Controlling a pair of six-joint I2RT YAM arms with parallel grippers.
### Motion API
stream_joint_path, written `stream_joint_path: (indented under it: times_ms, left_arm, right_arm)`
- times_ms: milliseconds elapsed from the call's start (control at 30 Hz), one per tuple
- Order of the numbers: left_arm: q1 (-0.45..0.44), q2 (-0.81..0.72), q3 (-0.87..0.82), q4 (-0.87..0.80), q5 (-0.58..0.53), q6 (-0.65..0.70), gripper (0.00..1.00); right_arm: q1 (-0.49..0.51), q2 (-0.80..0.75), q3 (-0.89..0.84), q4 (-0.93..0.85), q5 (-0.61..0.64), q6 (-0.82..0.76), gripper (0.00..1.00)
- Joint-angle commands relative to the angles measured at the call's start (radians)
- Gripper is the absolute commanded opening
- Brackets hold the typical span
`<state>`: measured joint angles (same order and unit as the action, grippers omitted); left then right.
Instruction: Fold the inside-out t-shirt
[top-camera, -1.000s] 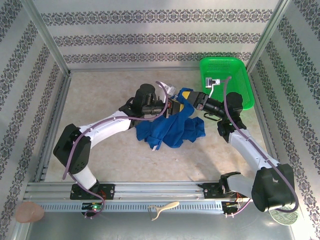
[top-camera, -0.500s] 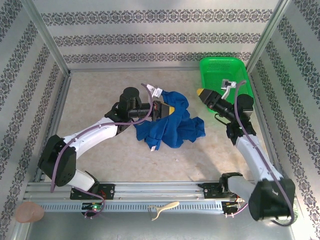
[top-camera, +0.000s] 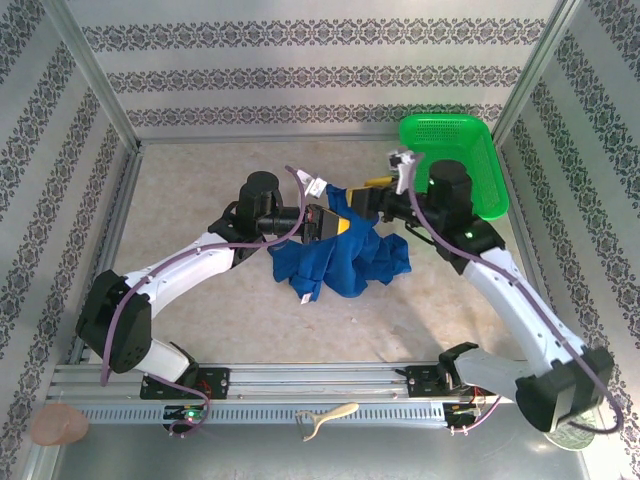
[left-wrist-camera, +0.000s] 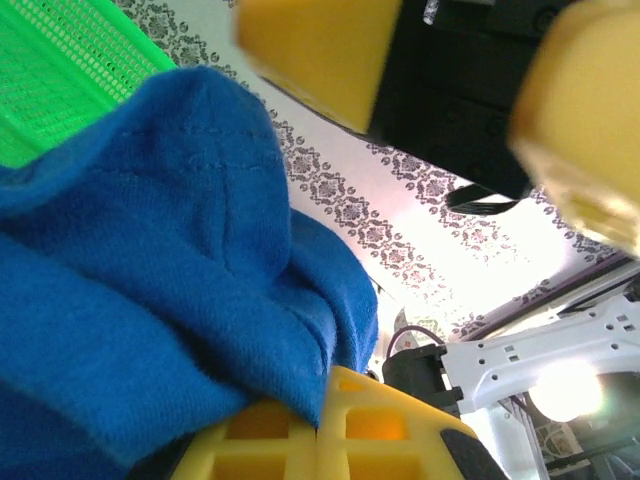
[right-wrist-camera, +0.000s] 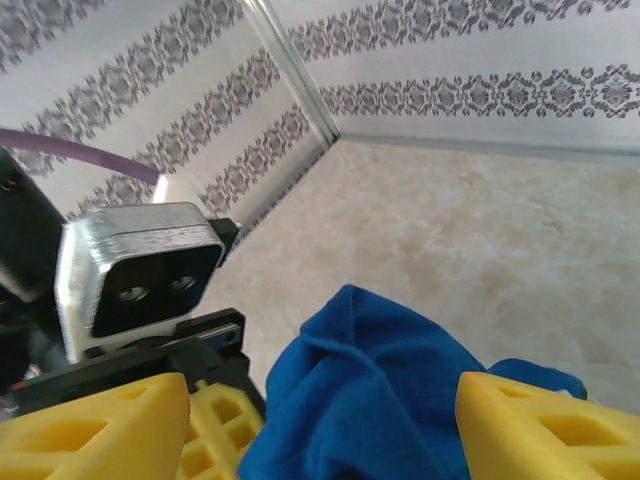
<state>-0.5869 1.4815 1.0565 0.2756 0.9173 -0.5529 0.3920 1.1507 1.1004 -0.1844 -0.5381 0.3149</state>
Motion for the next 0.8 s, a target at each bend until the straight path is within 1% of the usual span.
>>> stream_joint_path:
  times_ms: [0,67,100,133,200,267,300,367,500,600,700,767]
  left_arm:
    - [0.010,0.005,0.039,-0.025,0.045,0.028,0.00]
    - [0.010,0.002,0.040,-0.035,0.046,0.034,0.00]
    - [0.010,0.003,0.040,-0.039,0.048,0.037,0.00]
    - [0.009,0.003,0.040,-0.042,0.050,0.039,0.00]
    - [0.009,0.000,0.034,-0.044,0.051,0.041,0.00]
    - [0.009,-0.002,0.027,-0.046,0.049,0.043,0.00]
    - [0.009,-0.004,0.020,-0.047,0.051,0.043,0.00]
    - [0.010,-0.007,0.012,-0.047,0.052,0.046,0.00]
    - [0.009,-0.017,-0.008,-0.047,0.055,0.050,0.00]
    - [0.010,-0.019,-0.013,-0.047,0.059,0.053,0.00]
    - [0.010,-0.014,-0.011,-0.056,0.064,0.061,0.00]
    - [0.010,-0.008,-0.006,-0.065,0.075,0.067,0.00]
  right_arm:
    - [0.036,0.080,0.100,-0.165,0.039,-0.166,0.71]
    - [0.045,0.131,0.146,-0.217,0.025,-0.209,0.68]
    - [0.048,0.152,0.165,-0.236,0.019,-0.226,0.64]
    - [0.050,0.167,0.177,-0.249,0.017,-0.234,0.58]
    - [0.045,0.190,0.198,-0.265,0.020,-0.245,0.37]
    - [0.029,0.195,0.207,-0.265,0.025,-0.242,0.11]
    - [0.013,0.191,0.208,-0.260,0.026,-0.234,0.00]
    - [-0.032,0.173,0.193,-0.231,0.027,-0.196,0.00]
    - [-0.142,0.093,0.123,-0.126,0.042,-0.068,0.00]
    - [-0.191,0.044,0.071,-0.071,0.019,0.013,0.00]
    - [-0.215,0.018,0.015,0.002,-0.082,0.080,0.00]
    - [-0.228,0.011,-0.024,0.094,-0.188,0.156,0.00]
